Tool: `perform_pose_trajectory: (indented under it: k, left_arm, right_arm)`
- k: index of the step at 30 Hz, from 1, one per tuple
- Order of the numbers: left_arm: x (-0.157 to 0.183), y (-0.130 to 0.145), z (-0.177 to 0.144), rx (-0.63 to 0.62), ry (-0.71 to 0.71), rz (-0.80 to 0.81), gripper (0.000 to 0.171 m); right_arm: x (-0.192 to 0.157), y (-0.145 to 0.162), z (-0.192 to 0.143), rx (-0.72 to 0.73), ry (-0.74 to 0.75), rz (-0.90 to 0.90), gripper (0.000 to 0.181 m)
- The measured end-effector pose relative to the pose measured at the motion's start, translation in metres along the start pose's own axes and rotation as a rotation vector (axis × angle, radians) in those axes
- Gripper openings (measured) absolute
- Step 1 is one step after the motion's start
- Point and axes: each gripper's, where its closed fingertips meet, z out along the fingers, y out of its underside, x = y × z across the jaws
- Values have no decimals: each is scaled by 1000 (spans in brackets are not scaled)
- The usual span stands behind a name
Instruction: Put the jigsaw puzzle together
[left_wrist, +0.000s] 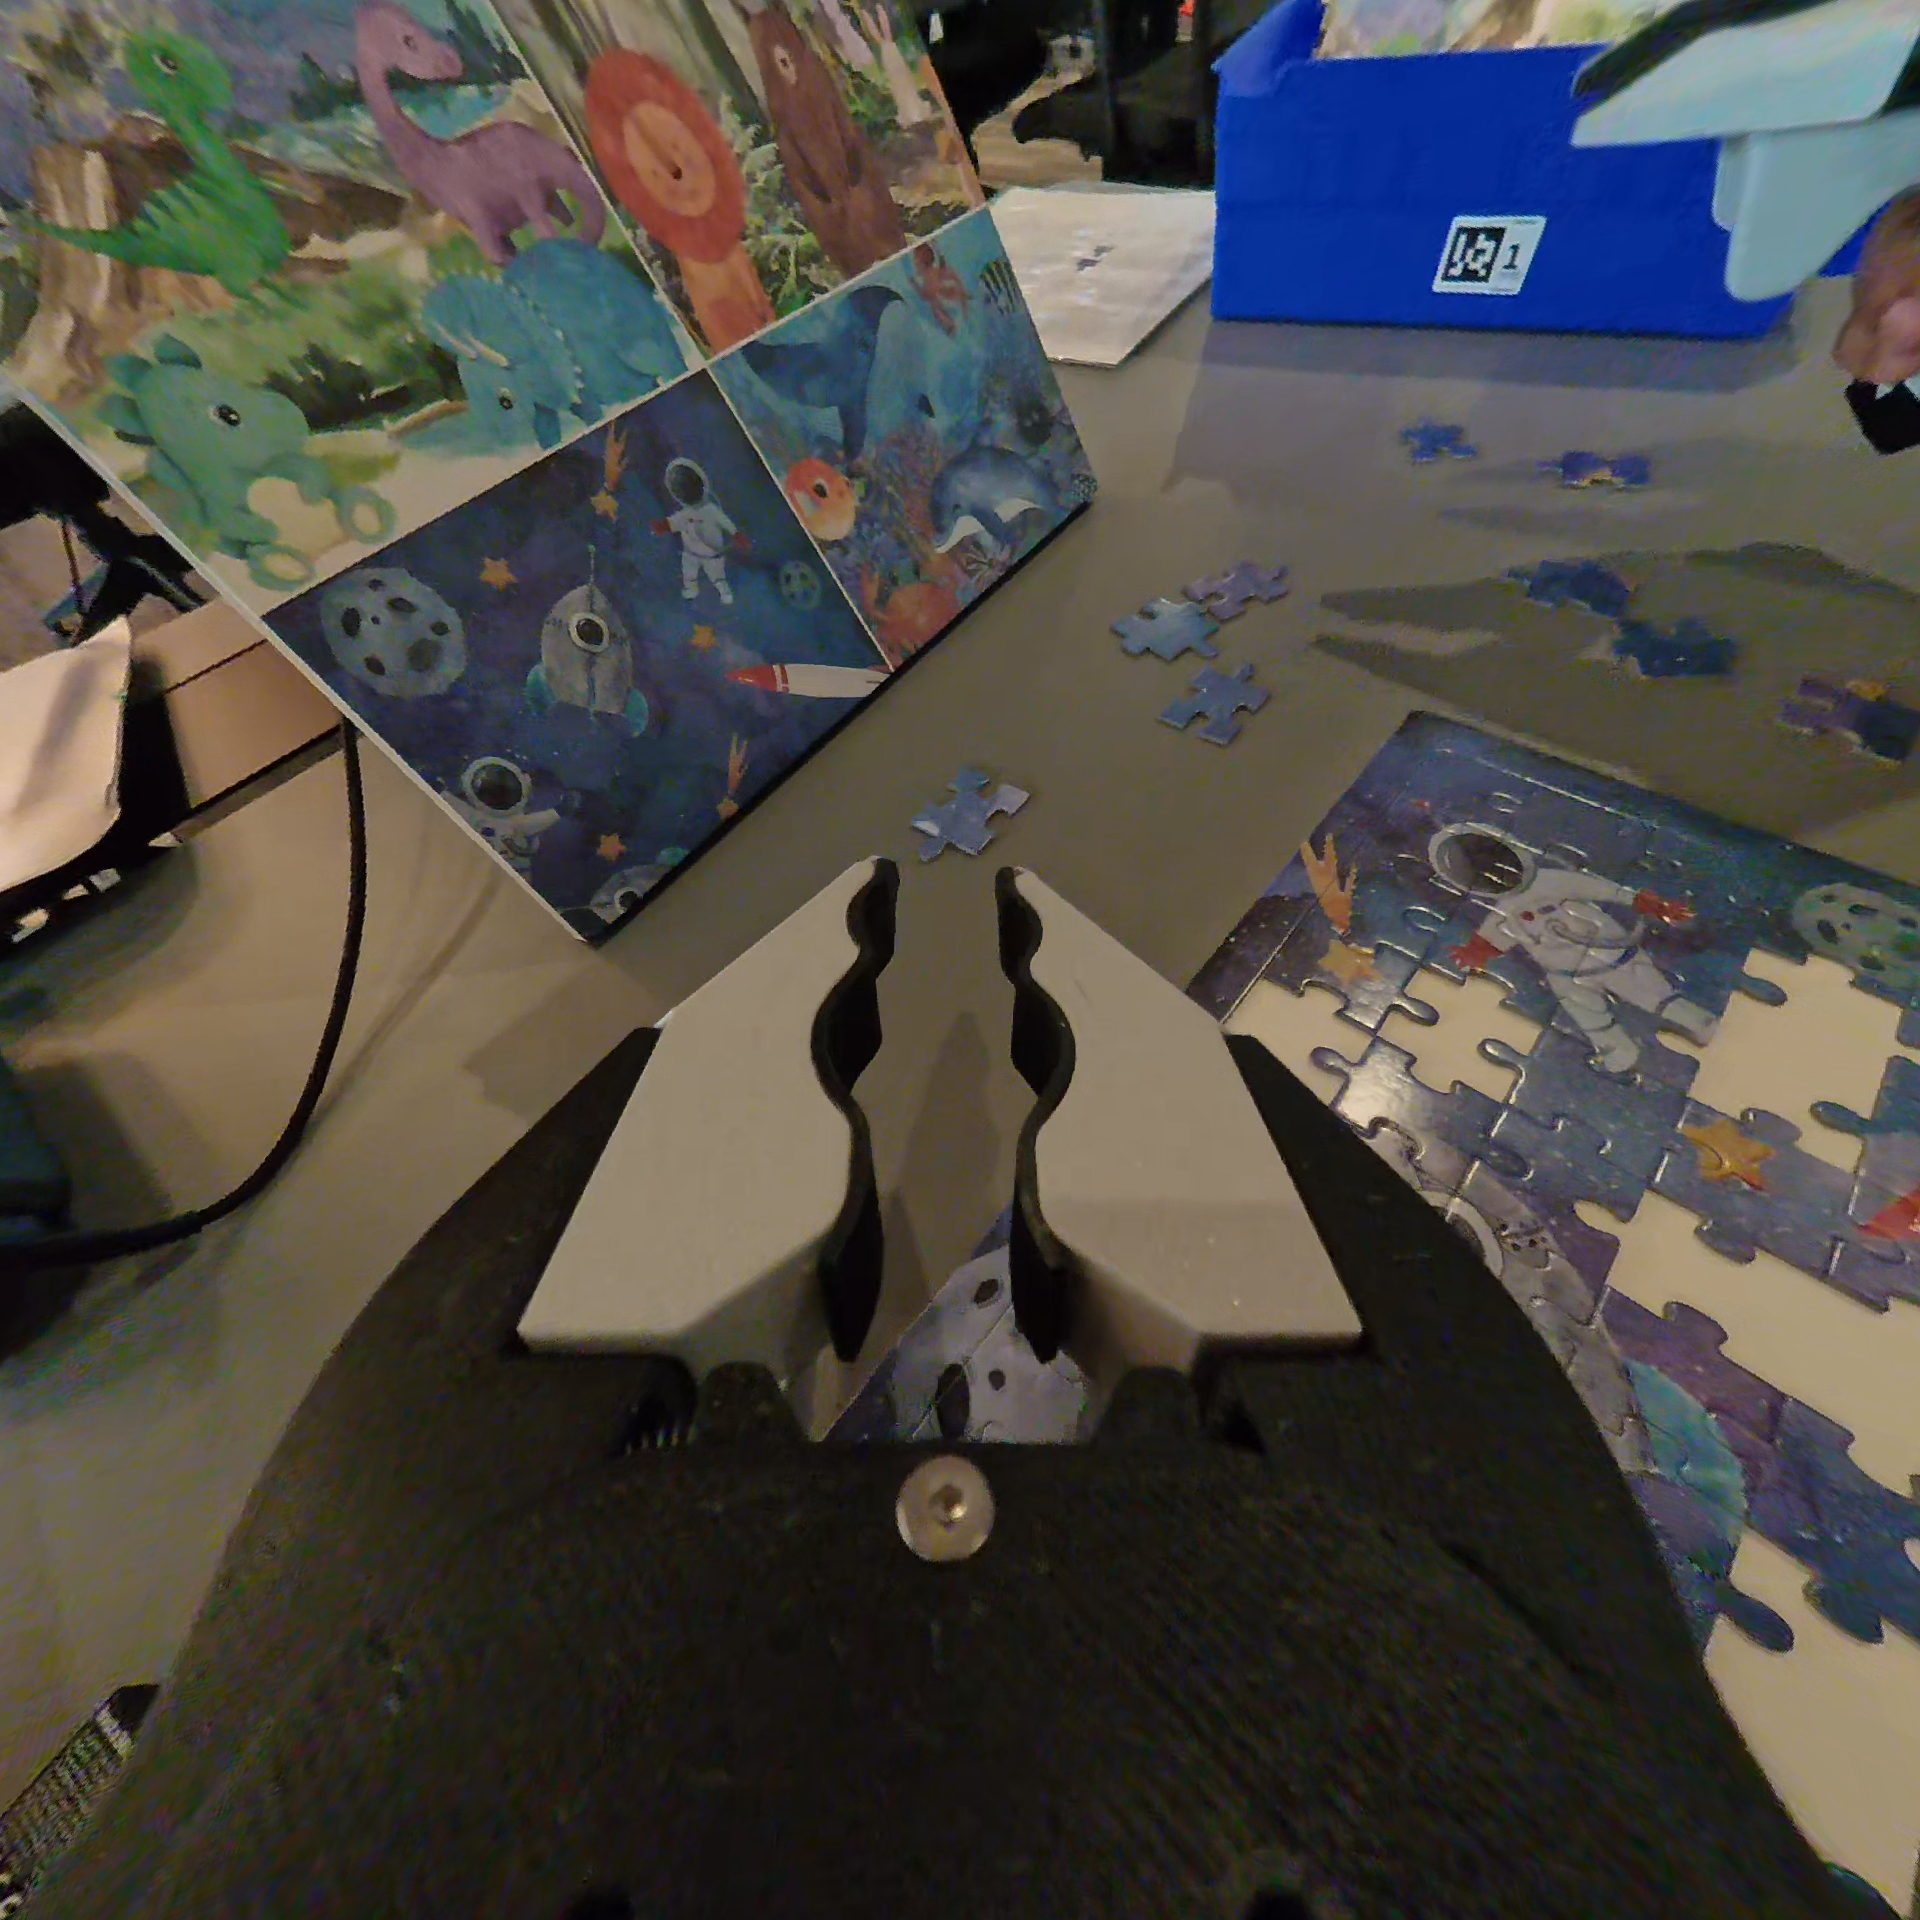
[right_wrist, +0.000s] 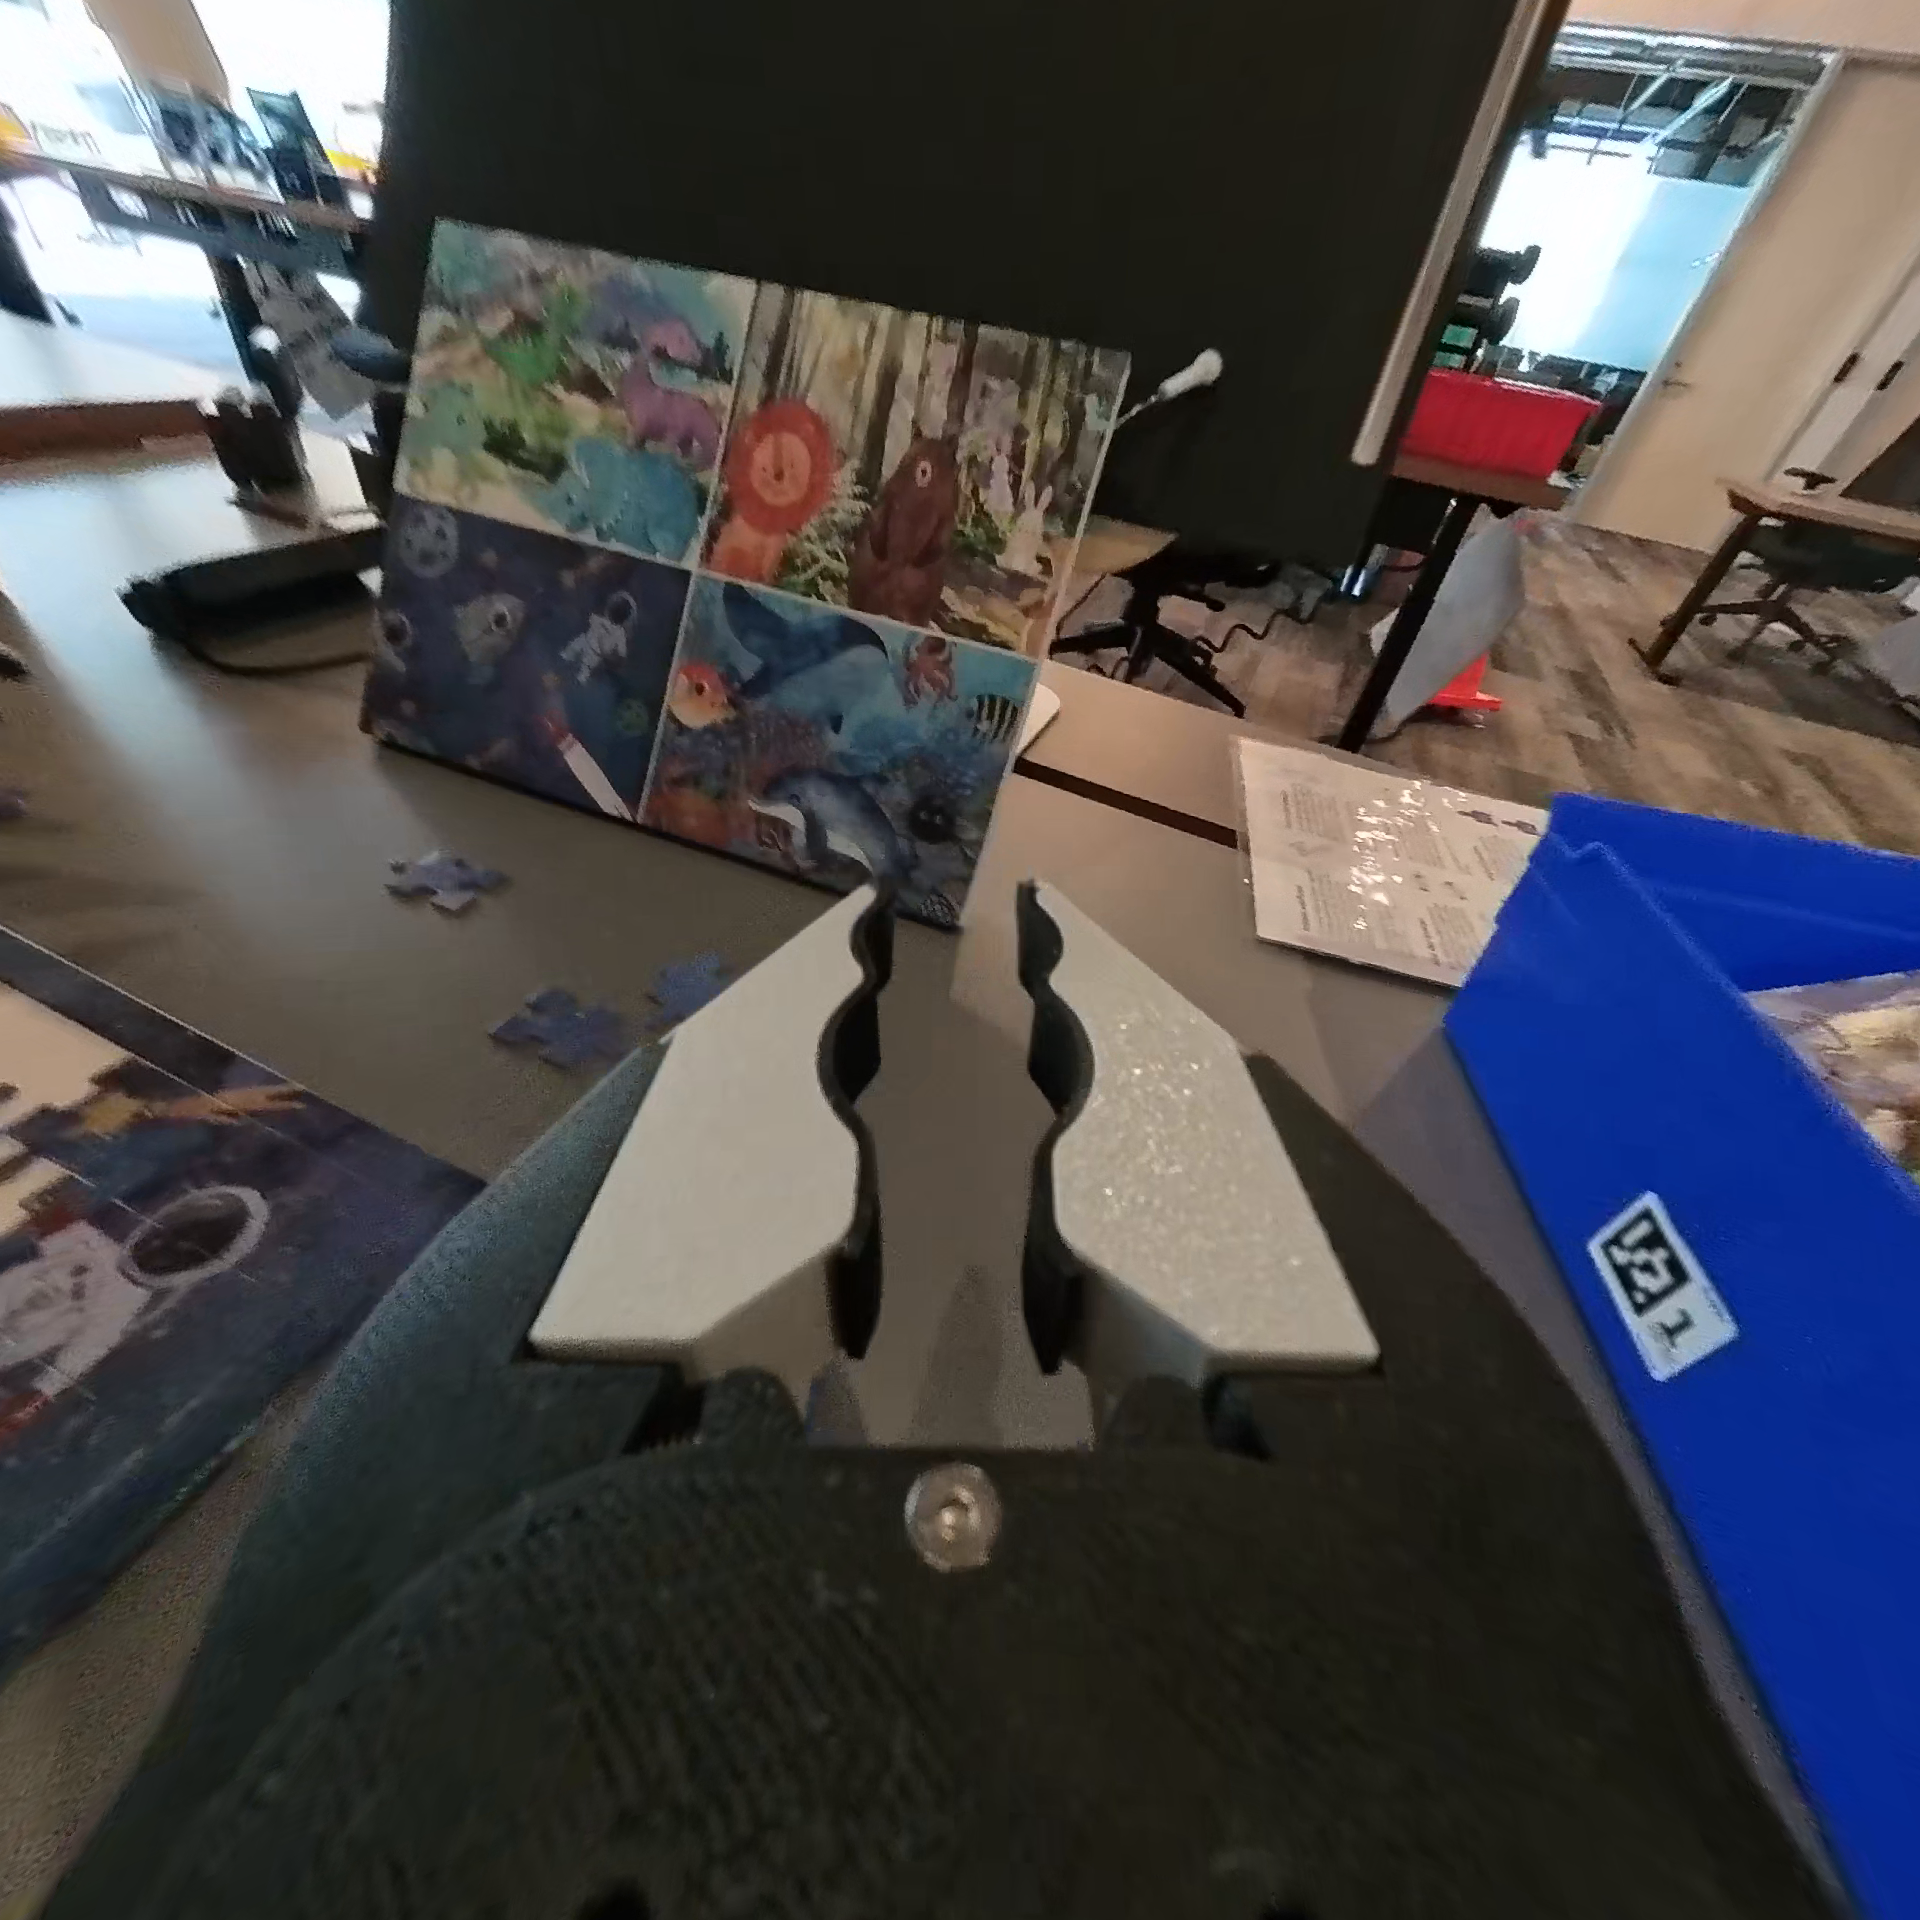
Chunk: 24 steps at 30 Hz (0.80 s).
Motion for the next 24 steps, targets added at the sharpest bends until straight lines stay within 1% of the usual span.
perform_pose_trajectory:
  k: [4, 6, 10, 13, 15, 17, 19, 21, 24]
  left_arm:
    - [-2, -1, -1, 8, -2, -11, 17]
    - [-1, -1, -1, 4, 2, -12, 17]
    - [1, -1, -1, 1, 4, 0, 17]
    - [2, 0, 1, -8, 7, 7, 17]
    - [3, 2, 2, -18, 10, 9, 18]
    - [5, 3, 3, -27, 17, 9, 18]
    - [6, 4, 4, -35, 19, 15, 18]
    - [8, 6, 5, -47, 21, 22, 18]
    - [12, 13, 8, -86, 35, 36, 18]
  right_arm:
    - [4, 3, -2, -3, -3, 5, 24]
    - [12, 0, -7, 15, 29, 8, 24]
    - [52, -9, -35, 97, 202, 4, 18]
    - [79, -3, -54, 116, 256, 49, 20]
    - [90, 4, -60, 111, 268, 97, 25]
    - [89, 5, -60, 124, 241, 144, 27]
    - [86, 5, -57, 124, 222, 151, 28]
    - [85, 7, -55, 110, 239, 130, 27]
    - [86, 4, -56, 129, 251, 137, 26]
